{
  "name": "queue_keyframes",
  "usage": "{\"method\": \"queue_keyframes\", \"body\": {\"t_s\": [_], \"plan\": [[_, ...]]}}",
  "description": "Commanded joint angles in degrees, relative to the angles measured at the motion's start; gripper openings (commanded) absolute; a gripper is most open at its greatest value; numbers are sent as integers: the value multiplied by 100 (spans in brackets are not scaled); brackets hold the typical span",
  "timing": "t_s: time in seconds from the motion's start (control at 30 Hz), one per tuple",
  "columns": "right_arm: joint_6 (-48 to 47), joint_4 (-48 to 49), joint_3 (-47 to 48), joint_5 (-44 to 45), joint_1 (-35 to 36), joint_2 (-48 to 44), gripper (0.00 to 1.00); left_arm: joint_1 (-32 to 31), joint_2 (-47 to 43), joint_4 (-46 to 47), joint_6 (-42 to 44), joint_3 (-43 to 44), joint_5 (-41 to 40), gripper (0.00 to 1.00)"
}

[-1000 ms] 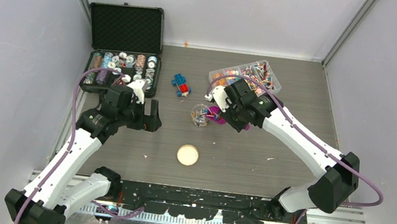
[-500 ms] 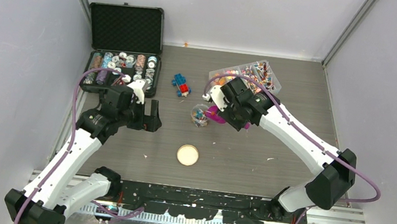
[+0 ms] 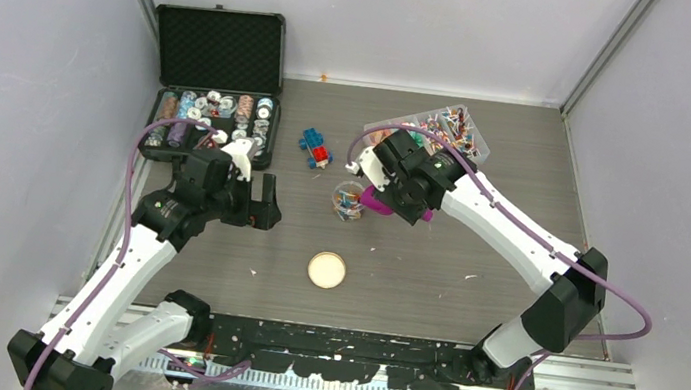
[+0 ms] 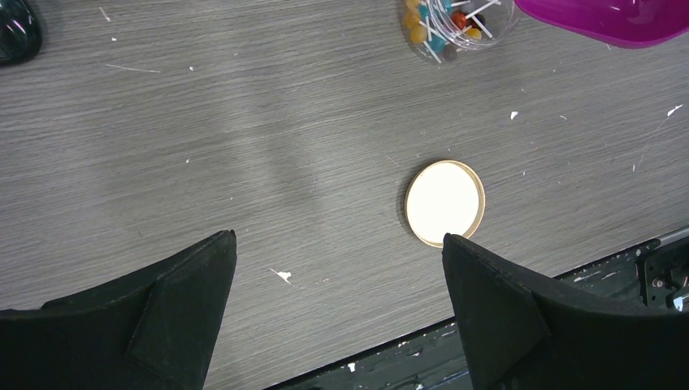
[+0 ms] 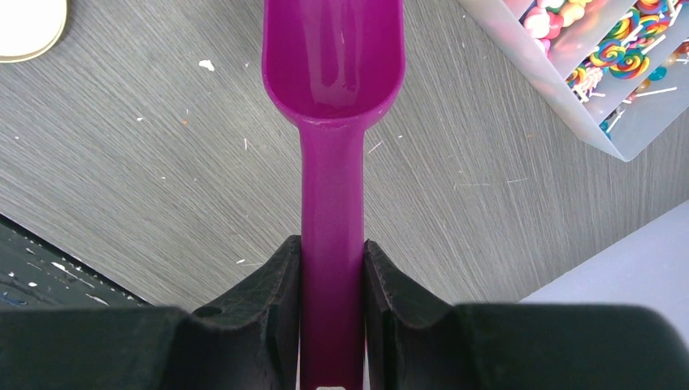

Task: Pack the candies
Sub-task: Place the fake candies in the packing bottle.

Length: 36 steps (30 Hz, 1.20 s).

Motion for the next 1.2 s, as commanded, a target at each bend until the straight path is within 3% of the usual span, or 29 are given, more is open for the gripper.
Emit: {"method": "queue_keyframes", "body": {"t_s": [0.0,0.37,0.67,0.87,1.0,1.17], "plan": [[72,-241,343,217,83,-8,1,-29,-109,123,66,61,-55,100],[79,-584,674,92,196,20,0,-38,-122,103,72,78,-64,100],[-3,-142,452,-52,169,-513,0,-56,-113,14,46,114,-172,100],[261,-20,592,-637,-267,-580,1,-69,-97,55,16,91,-205,100],[456,503,309,-985,-447,-819,1,-65,-39,293,-142,-52,382,98],[1335,725,324,-1824,-1336,-724,0,-69,69,555,-308,-72,890,95]]}}
